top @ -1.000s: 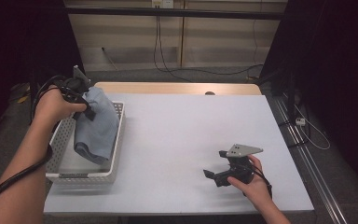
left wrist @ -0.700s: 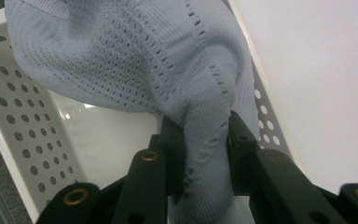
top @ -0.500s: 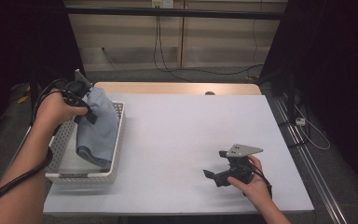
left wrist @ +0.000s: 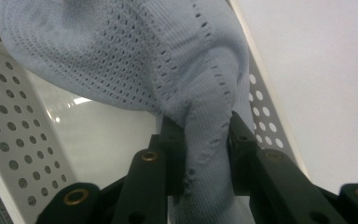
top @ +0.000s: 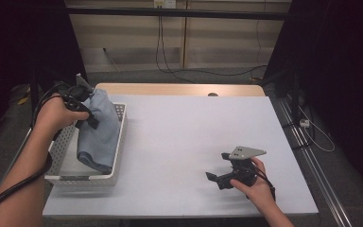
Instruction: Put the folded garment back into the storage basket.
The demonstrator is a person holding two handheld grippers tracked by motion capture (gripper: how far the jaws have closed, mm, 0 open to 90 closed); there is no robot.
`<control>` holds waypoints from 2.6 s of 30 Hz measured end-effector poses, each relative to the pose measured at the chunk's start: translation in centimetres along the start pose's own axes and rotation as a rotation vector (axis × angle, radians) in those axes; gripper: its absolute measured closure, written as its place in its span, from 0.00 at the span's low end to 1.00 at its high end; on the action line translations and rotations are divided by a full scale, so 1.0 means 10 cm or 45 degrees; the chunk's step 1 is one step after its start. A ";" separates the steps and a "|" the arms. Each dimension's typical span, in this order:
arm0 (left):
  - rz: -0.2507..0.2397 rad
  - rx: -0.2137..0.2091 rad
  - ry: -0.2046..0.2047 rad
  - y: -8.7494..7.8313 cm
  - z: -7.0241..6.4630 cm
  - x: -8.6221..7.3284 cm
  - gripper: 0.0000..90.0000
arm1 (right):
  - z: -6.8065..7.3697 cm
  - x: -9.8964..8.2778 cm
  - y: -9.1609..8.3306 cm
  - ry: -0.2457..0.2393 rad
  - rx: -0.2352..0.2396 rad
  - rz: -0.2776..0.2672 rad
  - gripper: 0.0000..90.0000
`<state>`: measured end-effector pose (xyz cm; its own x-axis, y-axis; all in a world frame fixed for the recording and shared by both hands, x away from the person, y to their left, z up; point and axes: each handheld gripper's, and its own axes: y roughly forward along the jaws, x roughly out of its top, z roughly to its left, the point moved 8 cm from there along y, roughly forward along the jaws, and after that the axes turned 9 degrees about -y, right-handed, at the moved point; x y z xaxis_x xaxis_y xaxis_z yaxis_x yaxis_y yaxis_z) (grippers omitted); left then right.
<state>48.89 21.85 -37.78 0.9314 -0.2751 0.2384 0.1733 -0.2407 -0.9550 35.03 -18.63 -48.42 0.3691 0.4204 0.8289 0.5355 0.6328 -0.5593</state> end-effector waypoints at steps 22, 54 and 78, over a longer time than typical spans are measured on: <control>0.013 -0.018 0.015 0.03 -0.03 -0.07 0.82 | 0.02 0.00 0.00 -0.006 0.002 0.004 0.03; 0.013 -0.043 0.026 0.05 -0.07 -0.18 0.82 | 0.01 0.00 0.00 -0.002 0.002 0.002 0.03; 0.021 -0.076 0.025 0.06 -0.10 -0.26 0.82 | 0.03 0.01 0.01 -0.011 0.000 0.003 0.03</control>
<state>46.25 21.53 -38.85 0.9275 -0.2975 0.2264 0.1378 -0.2909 -0.9468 34.91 -18.31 -48.36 0.3636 0.4272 0.8278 0.5348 0.6319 -0.5610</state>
